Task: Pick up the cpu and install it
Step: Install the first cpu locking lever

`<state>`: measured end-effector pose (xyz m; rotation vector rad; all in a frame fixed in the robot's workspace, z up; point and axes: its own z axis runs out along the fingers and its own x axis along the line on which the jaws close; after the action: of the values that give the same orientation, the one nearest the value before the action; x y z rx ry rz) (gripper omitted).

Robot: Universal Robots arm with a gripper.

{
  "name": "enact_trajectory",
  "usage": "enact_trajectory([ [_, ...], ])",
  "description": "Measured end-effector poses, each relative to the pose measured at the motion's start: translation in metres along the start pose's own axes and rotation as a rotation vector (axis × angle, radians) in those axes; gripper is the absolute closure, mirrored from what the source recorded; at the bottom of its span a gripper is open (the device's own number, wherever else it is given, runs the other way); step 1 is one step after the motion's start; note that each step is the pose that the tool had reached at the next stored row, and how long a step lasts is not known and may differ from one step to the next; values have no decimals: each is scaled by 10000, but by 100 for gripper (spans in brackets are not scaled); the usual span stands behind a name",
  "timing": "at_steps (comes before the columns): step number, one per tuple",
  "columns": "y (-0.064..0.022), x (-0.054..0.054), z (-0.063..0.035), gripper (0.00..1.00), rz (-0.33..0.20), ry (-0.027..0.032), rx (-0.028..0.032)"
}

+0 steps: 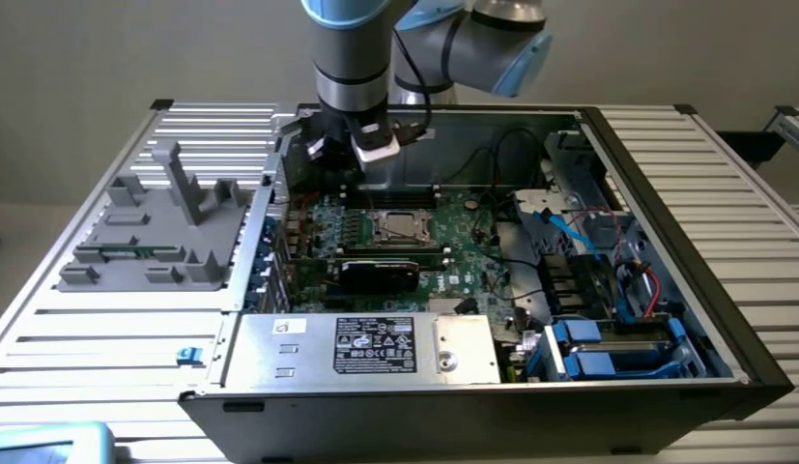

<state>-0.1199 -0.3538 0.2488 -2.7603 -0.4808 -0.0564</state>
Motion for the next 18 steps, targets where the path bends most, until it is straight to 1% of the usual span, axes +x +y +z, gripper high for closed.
enact_trajectory([
  [6,27,76,-1,89,49,39,52],
  [10,42,118,-2,89,79,54,63],
  [14,46,130,-1,89,88,83,63],
  [18,46,131,-1,89,89,87,62],
])
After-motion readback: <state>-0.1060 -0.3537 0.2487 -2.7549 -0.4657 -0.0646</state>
